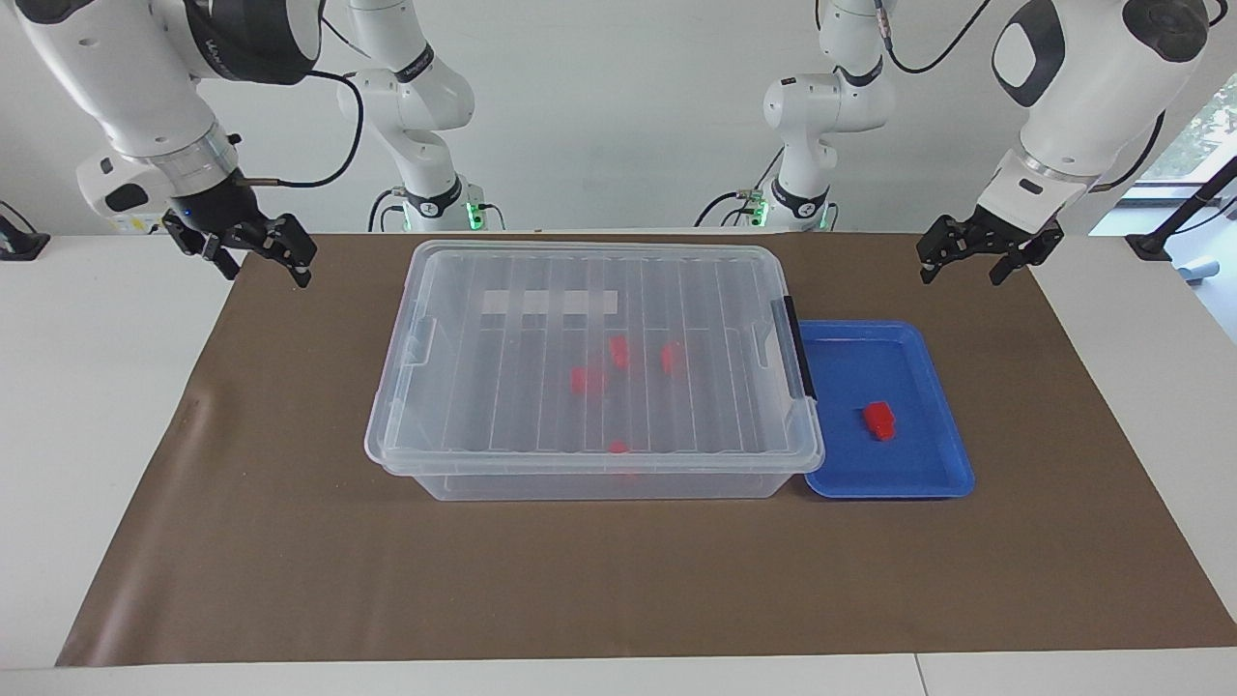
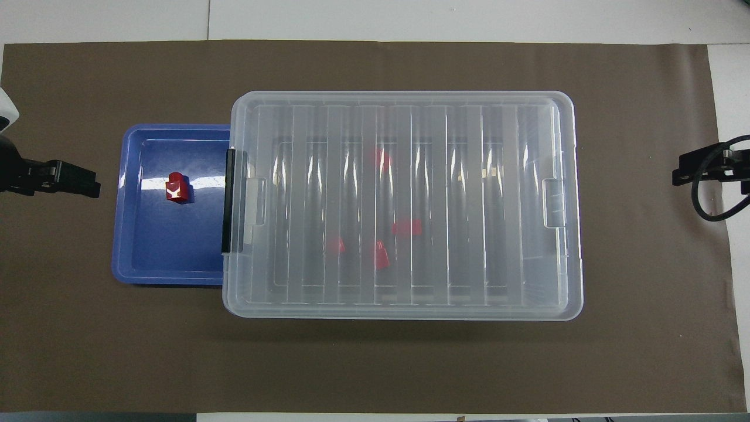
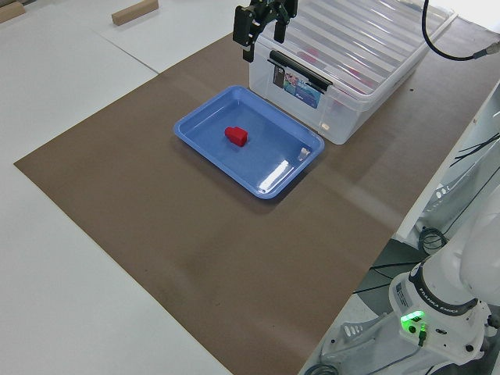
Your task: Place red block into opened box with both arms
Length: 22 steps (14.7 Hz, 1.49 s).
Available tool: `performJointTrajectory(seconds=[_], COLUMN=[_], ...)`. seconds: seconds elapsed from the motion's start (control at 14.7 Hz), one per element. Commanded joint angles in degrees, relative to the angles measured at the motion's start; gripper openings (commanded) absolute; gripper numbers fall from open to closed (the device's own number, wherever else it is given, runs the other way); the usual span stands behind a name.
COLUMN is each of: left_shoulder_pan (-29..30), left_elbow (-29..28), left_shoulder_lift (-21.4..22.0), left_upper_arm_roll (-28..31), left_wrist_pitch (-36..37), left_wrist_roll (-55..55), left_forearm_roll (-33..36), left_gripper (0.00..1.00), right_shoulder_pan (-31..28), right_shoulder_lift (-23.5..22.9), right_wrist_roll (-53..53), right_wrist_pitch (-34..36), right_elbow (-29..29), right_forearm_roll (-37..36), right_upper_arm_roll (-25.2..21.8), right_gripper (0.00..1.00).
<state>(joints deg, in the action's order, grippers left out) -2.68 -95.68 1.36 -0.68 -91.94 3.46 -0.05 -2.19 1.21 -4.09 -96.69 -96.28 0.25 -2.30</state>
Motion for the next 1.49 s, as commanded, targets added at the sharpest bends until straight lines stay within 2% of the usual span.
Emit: performJointTrajectory(seconds=[0.0, 0.2, 1.02, 1.43], left_shoulder_pan=[0.31, 0.31, 0.31, 0.31], left_elbow=[-1.52, -1.52, -1.52, -1.52], left_shoulder_lift=[1.27, 1.27, 1.27, 1.27], left_upper_arm_roll=[-0.2, -0.2, -0.2, -0.2], left_wrist_pitch=[-0.87, -0.87, -0.87, -0.87], left_wrist_roll=[0.23, 0.23, 0.23, 0.23], left_forearm_roll=[1.11, 1.11, 1.11, 1.11], left_gripper=[1.0, 1.0, 1.0, 1.0], right_shoulder_pan=[3.05, 6.67, 6.85, 5.8], right_shoulder_lift=[4.84, 3.1, 2.39, 2.3], right_wrist_roll=[-2.48, -6.19, -5.49, -1.89], right_wrist_pitch=[-10.33, -13.69, -23.8, -24.16], right_elbow=[-11.36, -13.58, -24.21, -24.66], right_forearm_roll=[1.07, 1.07, 1.07, 0.98], right_upper_arm_roll=[0.63, 0.63, 0.63, 0.55], right_gripper=[1.0, 1.0, 1.0, 1.0])
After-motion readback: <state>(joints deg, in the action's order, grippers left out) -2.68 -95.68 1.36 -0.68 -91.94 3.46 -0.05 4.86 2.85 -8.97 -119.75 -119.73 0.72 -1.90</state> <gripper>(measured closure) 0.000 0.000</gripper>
